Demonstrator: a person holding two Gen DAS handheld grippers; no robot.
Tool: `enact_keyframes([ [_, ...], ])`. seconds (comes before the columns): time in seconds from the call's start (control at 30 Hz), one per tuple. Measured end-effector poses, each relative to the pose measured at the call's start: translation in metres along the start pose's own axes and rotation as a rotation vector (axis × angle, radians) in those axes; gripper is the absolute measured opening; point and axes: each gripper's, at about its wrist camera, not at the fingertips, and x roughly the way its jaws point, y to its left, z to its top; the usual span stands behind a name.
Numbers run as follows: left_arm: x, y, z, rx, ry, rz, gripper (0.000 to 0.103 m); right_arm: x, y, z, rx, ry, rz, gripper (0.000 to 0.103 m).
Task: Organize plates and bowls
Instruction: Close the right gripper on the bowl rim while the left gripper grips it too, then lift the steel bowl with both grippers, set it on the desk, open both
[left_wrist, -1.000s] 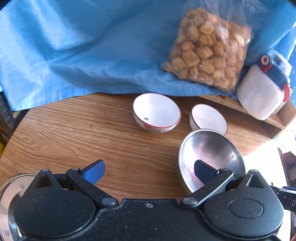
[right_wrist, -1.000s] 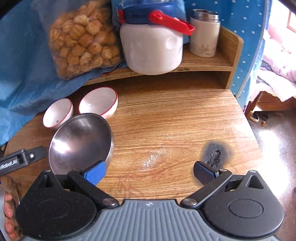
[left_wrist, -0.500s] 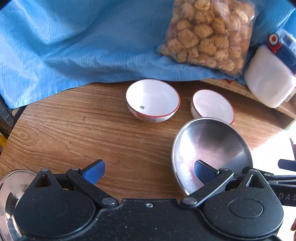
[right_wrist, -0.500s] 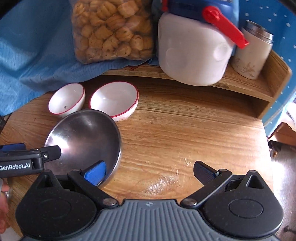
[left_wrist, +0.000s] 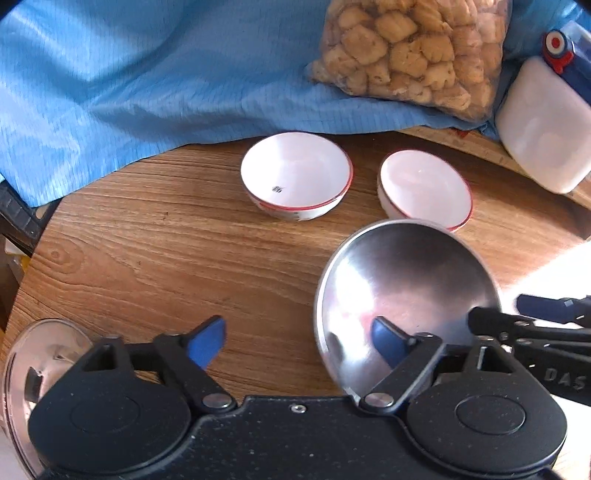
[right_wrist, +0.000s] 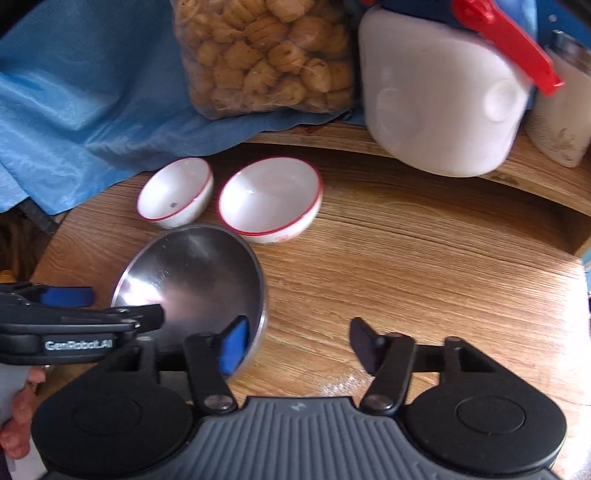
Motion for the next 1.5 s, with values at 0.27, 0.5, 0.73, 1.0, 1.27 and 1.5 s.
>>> enact_keyframes([
  [0.27, 0.002, 0.000, 0.001, -0.100, 0.009, -0.108, 0.027, 0.012, 0.002, 0.005, -0.015, 0.045, 0.141, 0.027],
  [0.5, -0.001, 0.002, -0.007, -0.156, -0.018, -0.100, 0.011, 0.011, -0.018, 0.002, 0.016, 0.065, 0.209, 0.019],
  [0.73, -0.021, -0.015, -0.031, -0.141, -0.037, -0.152, 0.012, -0.026, -0.035, -0.004, 0.023, 0.066, 0.215, 0.020],
  [1.0, -0.041, -0.045, -0.067, -0.120, -0.021, -0.185, 0.013, -0.054, -0.059, -0.030, 0.031, 0.106, 0.218, 0.020],
  [1.27, -0.045, -0.047, -0.100, -0.137, 0.012, -0.168, 0.014, -0.061, -0.055, -0.064, 0.021, 0.171, 0.221, 0.020],
  [1.5, -0.043, -0.035, -0.117, -0.156, 0.015, -0.156, 0.015, -0.063, -0.046, -0.072, 0.023, 0.169, 0.234, 0.021],
])
